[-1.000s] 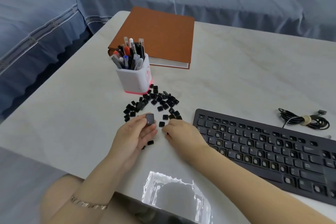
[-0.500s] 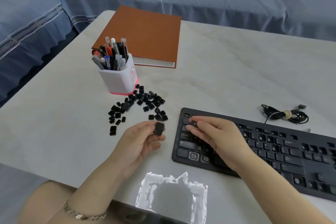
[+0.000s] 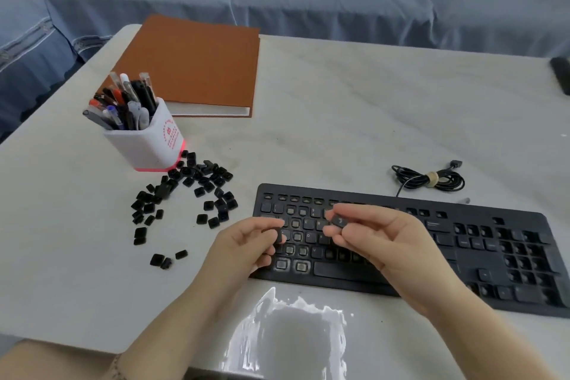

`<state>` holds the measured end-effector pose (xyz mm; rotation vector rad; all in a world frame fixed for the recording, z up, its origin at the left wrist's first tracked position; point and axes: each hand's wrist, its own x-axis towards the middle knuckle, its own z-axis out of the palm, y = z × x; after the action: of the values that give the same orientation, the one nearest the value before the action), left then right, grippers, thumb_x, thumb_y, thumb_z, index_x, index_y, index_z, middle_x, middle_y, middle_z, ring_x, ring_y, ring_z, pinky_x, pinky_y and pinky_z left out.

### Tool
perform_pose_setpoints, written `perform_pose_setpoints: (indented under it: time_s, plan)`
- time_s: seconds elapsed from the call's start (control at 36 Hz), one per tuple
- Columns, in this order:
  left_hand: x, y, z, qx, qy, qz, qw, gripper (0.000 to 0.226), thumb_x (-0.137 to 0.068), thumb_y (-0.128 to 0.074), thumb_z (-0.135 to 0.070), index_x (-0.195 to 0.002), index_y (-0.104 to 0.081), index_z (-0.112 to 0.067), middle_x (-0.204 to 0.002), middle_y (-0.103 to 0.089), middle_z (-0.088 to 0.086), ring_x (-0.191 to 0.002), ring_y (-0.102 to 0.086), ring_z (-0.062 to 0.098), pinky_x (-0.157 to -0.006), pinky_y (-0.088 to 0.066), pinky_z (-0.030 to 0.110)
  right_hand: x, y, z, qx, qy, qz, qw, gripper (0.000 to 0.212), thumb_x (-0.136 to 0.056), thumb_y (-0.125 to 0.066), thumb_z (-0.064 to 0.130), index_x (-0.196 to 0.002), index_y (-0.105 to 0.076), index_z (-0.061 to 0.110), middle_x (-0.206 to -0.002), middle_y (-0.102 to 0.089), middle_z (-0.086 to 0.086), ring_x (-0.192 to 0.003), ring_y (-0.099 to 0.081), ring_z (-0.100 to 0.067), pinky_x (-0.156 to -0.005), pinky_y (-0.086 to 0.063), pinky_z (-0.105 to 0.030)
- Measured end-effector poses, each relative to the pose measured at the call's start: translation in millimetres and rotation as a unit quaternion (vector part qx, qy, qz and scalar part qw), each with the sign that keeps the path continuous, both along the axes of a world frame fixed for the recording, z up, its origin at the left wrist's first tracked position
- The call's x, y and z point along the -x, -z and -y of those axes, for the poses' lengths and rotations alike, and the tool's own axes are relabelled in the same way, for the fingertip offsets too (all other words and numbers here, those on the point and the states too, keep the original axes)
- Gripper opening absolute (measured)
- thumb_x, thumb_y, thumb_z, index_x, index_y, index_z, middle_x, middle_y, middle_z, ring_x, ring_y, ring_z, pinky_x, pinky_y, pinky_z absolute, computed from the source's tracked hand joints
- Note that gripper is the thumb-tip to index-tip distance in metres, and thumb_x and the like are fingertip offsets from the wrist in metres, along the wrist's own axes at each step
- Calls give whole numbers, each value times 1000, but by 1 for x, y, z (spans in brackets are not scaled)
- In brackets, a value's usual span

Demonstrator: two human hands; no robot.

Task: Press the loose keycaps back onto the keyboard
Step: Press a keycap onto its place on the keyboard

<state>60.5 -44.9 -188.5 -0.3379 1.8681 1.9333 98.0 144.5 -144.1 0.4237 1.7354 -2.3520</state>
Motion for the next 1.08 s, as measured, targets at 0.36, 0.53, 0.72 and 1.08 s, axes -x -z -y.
perform_pose_setpoints:
  time_s: [0.36, 0.53, 0.72, 1.08]
  plan:
    - [-2, 20, -44, 171, 130, -147, 966, 24, -87, -63, -11, -88, -67, -35, -69, -50, 5, -62, -45, 6, -62, -40, 13, -24, 38, -60, -260, 60, 45, 963, 19, -72, -74, -4, -73, -72, 15, -79, -67, 0, -59, -60, 3, -62, -44, -5]
    - [-2, 18, -75, 193, 175, -212, 942, 31, -85, -66, -9, -83, -66, -40, -66, -52, 0, -59, -45, 1, -63, -38, 9, -37, 48, -109, -297, 137, 63, 943, 17, -70, -76, -2, -78, -71, 12, -67, -70, 4, -54, -61, 4, -55, -42, -2]
    - [-2, 18, -112, 185, 212, -233, 931, 33, -82, -69, -6, -85, -63, -39, -68, -48, -8, -57, -45, 0, -63, -38, 5, -43, 45, -170, -378, 175, 29, 909, 14, -78, -70, 4, -86, -71, 16, -86, -67, 11, -69, -59, 16, -66, -42, 2]
    - [-9, 32, -143, 186, 182, -268, 927, 32, -77, -75, -7, -84, -64, -36, -67, -51, -9, -58, -49, -2, -61, -37, 4, -25, 54, -222, -439, 174, -7, 882, 18, -78, -69, -1, -91, -71, 12, -76, -65, 6, -58, -56, 13, -61, -42, -1]
